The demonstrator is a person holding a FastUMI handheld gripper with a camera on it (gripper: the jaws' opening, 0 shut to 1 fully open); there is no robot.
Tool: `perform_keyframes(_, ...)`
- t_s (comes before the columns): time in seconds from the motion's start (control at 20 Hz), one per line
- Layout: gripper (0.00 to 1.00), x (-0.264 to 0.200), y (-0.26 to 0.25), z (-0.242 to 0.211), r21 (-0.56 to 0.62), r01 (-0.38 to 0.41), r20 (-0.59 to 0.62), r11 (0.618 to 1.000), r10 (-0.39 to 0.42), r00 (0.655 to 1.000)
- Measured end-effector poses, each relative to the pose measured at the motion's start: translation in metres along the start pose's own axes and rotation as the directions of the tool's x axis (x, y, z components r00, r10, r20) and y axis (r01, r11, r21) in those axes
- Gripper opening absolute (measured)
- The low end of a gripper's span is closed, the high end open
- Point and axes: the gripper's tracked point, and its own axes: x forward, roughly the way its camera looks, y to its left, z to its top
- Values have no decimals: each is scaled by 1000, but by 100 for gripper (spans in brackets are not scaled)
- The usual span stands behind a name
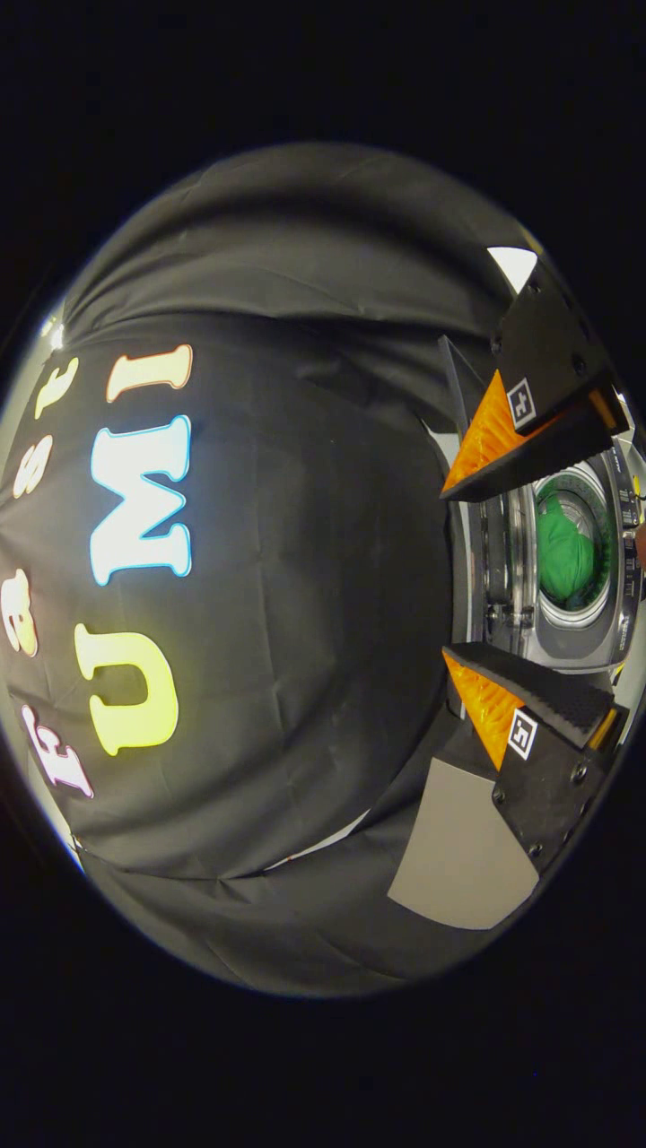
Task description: Put the clothes into the washing machine and then close the washing machine lid.
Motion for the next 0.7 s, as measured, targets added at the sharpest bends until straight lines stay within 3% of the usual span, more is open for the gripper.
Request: perform_keyframes(0.7, 97, 71, -14, -4, 19, 30, -20, 999, -30, 999)
